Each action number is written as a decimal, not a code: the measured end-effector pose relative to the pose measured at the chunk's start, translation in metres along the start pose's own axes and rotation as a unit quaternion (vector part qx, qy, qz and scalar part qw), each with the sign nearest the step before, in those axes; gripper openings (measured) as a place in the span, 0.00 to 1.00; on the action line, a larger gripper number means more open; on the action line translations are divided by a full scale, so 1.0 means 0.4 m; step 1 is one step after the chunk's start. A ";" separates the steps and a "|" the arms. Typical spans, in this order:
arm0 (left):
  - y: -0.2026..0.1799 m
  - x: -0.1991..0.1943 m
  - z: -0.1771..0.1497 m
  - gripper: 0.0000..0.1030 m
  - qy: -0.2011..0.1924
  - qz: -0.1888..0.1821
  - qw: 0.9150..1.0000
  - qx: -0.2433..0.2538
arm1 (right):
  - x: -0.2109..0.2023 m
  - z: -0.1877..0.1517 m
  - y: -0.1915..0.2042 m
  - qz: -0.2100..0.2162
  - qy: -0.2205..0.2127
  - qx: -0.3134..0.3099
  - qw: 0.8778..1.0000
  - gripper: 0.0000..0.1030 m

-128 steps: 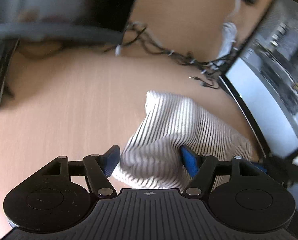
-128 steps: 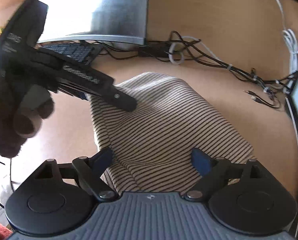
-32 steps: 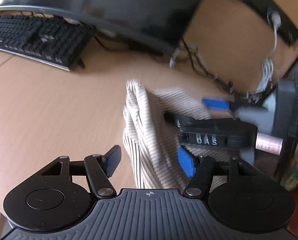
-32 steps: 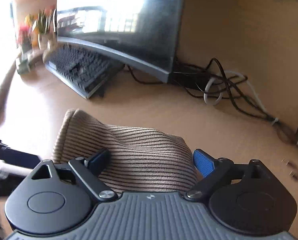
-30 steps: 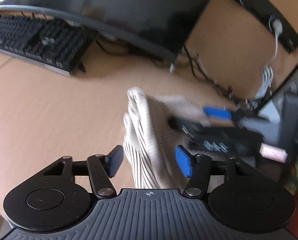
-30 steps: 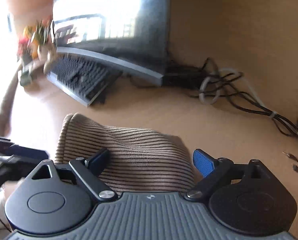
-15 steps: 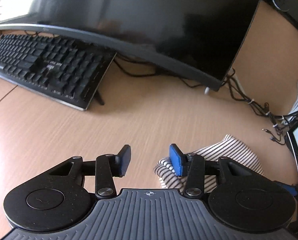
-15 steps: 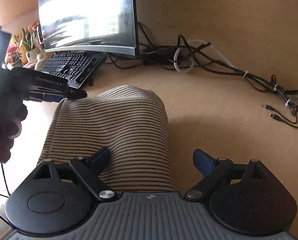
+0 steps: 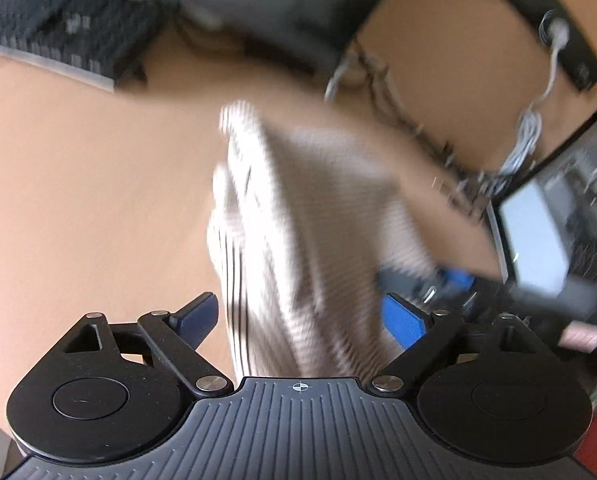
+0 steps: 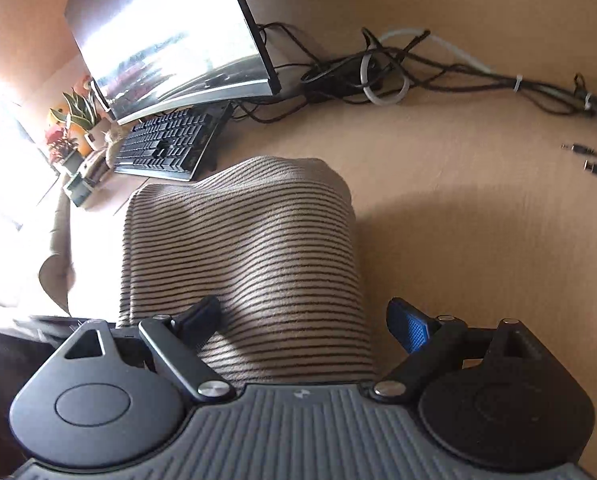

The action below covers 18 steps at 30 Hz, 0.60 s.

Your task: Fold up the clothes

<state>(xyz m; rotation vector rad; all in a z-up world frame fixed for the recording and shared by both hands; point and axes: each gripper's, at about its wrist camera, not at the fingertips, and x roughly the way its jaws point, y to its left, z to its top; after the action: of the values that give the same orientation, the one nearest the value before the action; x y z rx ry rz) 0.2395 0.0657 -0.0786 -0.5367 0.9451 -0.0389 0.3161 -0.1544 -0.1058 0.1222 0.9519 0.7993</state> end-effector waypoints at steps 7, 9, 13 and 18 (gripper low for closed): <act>0.047 0.006 -0.017 0.66 0.001 -0.018 1.000 0.002 | 0.055 0.007 0.047 0.025 0.022 0.007 0.999 0.86; 0.073 -0.004 -0.017 0.66 -0.007 -0.014 1.000 -0.001 | 0.079 0.021 0.077 0.028 0.026 -0.003 0.999 0.85; 0.139 -0.035 0.003 0.65 -0.024 0.001 1.000 -0.014 | 0.147 0.056 0.158 0.033 0.031 -0.028 0.999 0.85; 0.238 -0.069 0.033 0.65 -0.053 0.024 0.998 -0.033 | 0.251 0.106 0.257 0.043 0.031 -0.039 0.998 0.85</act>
<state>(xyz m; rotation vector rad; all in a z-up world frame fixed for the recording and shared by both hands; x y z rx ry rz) 0.2144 0.1609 -0.0948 -0.5711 0.8582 0.0635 0.3239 -0.0048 -0.1053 0.0705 0.9776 0.9223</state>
